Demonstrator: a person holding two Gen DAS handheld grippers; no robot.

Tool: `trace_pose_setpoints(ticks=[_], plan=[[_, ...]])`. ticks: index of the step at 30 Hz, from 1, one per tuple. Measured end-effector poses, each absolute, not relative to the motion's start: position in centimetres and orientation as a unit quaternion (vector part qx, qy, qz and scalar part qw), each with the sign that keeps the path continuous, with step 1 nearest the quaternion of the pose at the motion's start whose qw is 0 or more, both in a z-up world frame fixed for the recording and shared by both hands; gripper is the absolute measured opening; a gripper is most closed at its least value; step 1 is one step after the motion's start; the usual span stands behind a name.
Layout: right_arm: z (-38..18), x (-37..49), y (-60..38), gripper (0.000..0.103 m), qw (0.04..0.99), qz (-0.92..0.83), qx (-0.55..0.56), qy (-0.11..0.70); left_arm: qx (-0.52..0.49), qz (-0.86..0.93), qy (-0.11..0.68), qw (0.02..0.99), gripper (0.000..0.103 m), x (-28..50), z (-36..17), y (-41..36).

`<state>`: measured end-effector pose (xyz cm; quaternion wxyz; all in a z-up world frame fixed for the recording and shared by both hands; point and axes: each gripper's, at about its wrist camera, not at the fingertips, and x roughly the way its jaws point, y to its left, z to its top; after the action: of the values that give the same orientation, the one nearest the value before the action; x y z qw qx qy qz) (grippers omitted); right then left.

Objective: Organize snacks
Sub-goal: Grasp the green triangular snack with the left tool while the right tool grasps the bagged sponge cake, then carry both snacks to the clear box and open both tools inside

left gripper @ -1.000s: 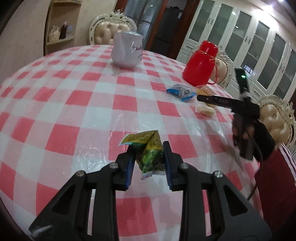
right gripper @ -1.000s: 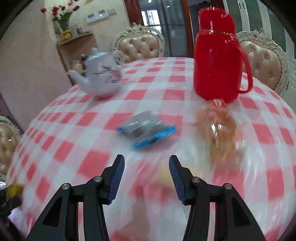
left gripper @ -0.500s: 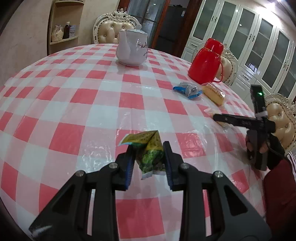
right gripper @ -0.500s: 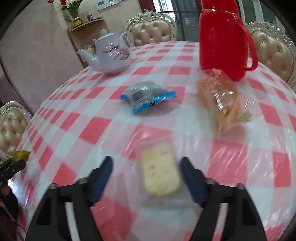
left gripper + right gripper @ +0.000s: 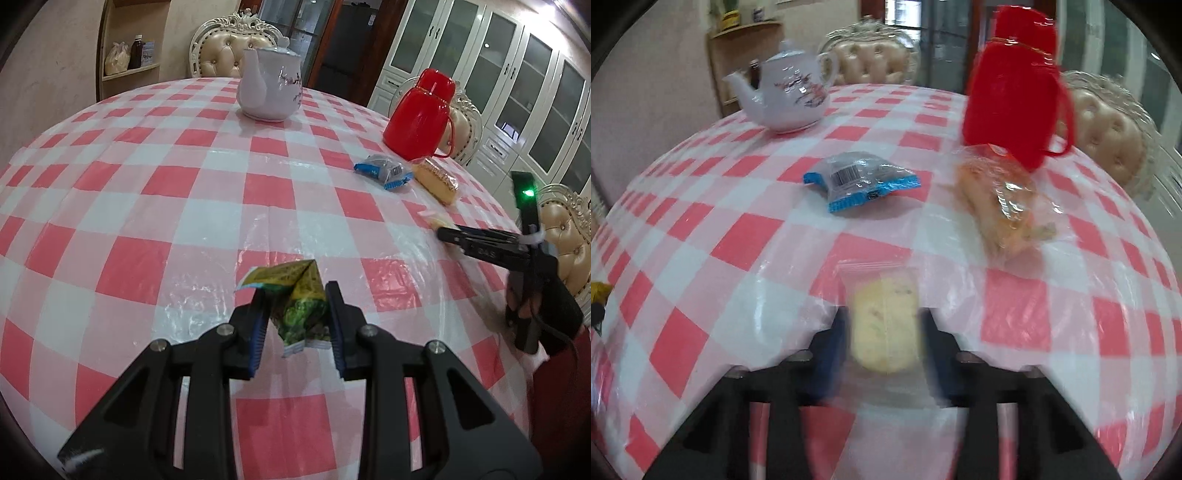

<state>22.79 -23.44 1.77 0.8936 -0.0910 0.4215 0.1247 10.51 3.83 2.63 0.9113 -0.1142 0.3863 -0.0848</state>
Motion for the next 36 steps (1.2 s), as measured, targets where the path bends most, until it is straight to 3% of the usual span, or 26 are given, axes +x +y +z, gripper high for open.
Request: trace_pose_setpoints(ticks=[8,15,36], plan=[[5.4,12.0,-21.7,0.036,0.917,0.137,0.029,0.374,-0.105,-0.095,0.389,0.911,0.033,10.5,2.7,3.4],[4.9,5.0,-18.6,0.036,0.907,0.158,0.132,0.367,-0.111,-0.09,0.39,0.91,0.033,10.0,3.2,4.2],[3.4,-3.6,-6.1,0.036,0.869,0.291,0.076,0.394,-0.084,0.042,0.36,0.928,0.033,-5.7,3.9,13.3]])
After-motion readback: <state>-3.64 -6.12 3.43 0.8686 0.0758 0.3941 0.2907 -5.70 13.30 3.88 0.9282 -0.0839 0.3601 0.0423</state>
